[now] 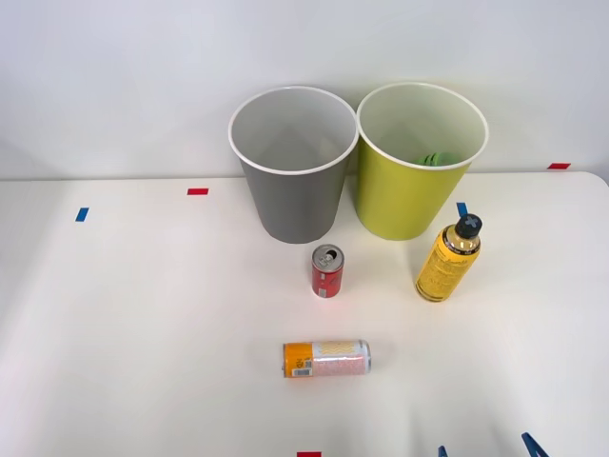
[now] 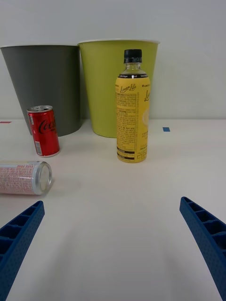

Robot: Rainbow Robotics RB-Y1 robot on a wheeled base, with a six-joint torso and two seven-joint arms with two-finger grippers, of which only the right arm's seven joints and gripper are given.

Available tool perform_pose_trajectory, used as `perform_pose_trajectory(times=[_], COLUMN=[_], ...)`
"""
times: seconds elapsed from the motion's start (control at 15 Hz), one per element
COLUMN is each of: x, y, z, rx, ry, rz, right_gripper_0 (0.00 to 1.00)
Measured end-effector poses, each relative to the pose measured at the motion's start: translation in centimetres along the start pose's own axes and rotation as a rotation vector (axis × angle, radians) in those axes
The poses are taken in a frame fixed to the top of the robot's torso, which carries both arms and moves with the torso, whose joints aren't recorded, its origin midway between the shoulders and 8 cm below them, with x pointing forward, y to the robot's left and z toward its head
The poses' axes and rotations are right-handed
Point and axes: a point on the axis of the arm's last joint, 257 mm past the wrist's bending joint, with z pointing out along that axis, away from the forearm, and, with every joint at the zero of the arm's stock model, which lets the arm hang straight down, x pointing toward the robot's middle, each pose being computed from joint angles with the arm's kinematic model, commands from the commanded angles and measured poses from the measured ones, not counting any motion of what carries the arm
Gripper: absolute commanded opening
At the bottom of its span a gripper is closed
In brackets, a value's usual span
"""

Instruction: Put cans in the gray bin, plastic bottles in the light green bin

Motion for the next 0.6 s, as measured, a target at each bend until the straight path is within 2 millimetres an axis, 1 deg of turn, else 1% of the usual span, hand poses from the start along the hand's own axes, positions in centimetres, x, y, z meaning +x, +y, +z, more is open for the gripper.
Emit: perform_pose_trajectory(times=[0.6], x=[0.0], y=[0.0], z=[0.0], rx=[0.0], ry=[0.0], rz=[0.0], right_gripper_0=[1.0])
